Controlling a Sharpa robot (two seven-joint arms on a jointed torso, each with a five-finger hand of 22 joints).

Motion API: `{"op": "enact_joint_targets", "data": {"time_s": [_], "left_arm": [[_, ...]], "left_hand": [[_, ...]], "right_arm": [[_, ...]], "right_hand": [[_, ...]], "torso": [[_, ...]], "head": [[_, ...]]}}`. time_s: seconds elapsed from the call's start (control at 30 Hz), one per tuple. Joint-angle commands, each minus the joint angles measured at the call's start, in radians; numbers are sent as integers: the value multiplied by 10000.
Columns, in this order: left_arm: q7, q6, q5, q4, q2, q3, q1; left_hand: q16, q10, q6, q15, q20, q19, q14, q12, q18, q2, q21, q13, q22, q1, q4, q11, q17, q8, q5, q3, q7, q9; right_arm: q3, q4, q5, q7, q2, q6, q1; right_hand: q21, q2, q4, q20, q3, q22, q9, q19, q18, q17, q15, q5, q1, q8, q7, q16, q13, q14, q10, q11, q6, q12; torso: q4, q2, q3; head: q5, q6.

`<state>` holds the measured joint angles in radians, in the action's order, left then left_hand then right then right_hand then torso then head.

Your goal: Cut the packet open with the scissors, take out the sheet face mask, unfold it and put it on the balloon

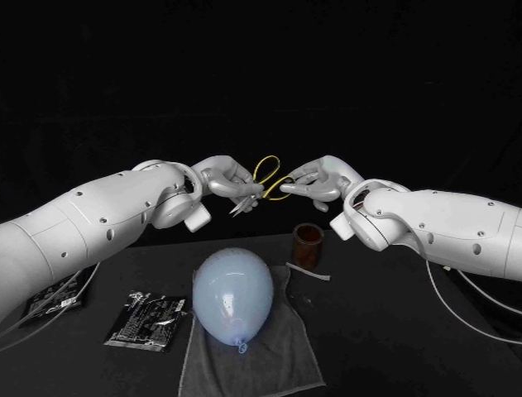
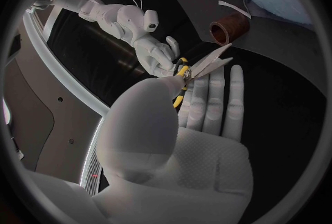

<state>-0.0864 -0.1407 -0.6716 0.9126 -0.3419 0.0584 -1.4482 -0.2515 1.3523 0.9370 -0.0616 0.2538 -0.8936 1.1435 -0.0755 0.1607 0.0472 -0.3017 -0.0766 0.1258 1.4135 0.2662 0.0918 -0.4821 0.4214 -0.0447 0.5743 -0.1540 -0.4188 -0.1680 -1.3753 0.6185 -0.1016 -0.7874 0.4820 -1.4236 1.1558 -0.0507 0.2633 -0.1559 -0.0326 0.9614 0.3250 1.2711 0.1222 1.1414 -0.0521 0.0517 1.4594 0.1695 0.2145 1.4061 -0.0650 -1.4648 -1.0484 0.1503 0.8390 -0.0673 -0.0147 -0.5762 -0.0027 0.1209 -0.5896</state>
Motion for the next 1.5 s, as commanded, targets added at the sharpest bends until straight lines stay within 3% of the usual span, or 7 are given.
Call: {"op": "enact_joint_targets", "data": {"time_s": [0.03,0.17,0.33,0.47,0.5,0.77,1.5], "left_arm": [[-187,46,73,75,-9,-14,-11],[-185,41,94,109,-27,-14,-11],[-178,25,124,141,-40,-15,-11],[-165,24,130,146,-38,-15,-11],[-154,20,131,146,-39,-15,-11],[-128,-18,-304,148,-37,-15,-11],[-200,-40,-2652,92,351,117,29]], "left_hand": [[30,-29,-14,17,-8,25,-46,35,184,-86,-34,13,14,13,-852,5,-13,30,-34,883,-26,-11],[30,-29,-14,17,-8,25,-46,35,184,-86,-34,13,14,13,-852,5,-13,30,-34,883,-26,-11],[30,-29,-14,17,-8,25,-46,35,184,-86,-34,13,14,13,-852,5,-13,30,-34,883,-26,-11],[34,-30,-20,17,-3,21,-48,35,183,-88,-43,12,19,0,-857,6,-20,31,-34,893,-27,-25],[34,-30,-20,17,-3,21,-48,35,183,-88,-43,12,19,0,-857,6,-20,31,-34,893,-27,-25],[96,-126,-114,-17,29,57,-137,76,171,-75,-62,27,30,-67,-878,39,-45,-9,-33,948,-52,-85],[180,-251,-220,-58,66,171,-255,99,159,-109,-50,42,28,-108,-922,66,-74,-58,-33,1027,-57,-156]], "right_arm": [[8,72,74,107,63,-148,14],[8,127,87,170,115,-211,21],[8,55,115,58,154,-346,31],[9,-5,-256,-186,135,-213,34],[9,-30,-455,-271,116,-138,34],[27,-175,-1978,-652,-34,398,7],[45,-236,-1522,416,417,668,-218]], "right_hand": [[45,136,-108,-30,66,8,23,-79,19,-18,-79,-38,189,63,97,71,0,-214,82,-3,-110,36],[123,306,-251,-27,177,110,53,-55,8,25,-67,-37,446,158,74,115,-12,-221,-3,-25,-80,7],[632,1215,-918,295,1694,797,221,237,-96,227,343,-28,1930,736,-430,262,-49,-288,-1268,-523,885,-341],[914,1049,-1205,612,2754,1188,527,365,-166,197,686,-23,1933,1269,-819,268,-165,-308,-2557,-911,1625,-691],[1020,802,-1228,728,3466,1338,664,402,-195,198,764,-61,1615,1385,-868,274,-146,-326,-2783,-955,1649,-600],[1128,-180,-1934,806,6423,1556,1371,387,-212,88,831,0,-109,1935,-938,269,-330,-332,-3471,-1115,1486,-347],[1096,-213,-2784,863,7534,1605,1996,364,-203,60,906,-29,-1207,2437,-1018,288,-725,-332,-3835,-1170,1251,-302]], "torso": [[0,-5,-4],[-11,-1,-2],[-10,-1,6],[-18,7,7],[-19,8,8],[-22,10,11],[-12,8,10]], "head": [[-1,2],[-6,5],[-13,1],[-15,-19],[-13,-18],[1,-31],[55,-95]]}}
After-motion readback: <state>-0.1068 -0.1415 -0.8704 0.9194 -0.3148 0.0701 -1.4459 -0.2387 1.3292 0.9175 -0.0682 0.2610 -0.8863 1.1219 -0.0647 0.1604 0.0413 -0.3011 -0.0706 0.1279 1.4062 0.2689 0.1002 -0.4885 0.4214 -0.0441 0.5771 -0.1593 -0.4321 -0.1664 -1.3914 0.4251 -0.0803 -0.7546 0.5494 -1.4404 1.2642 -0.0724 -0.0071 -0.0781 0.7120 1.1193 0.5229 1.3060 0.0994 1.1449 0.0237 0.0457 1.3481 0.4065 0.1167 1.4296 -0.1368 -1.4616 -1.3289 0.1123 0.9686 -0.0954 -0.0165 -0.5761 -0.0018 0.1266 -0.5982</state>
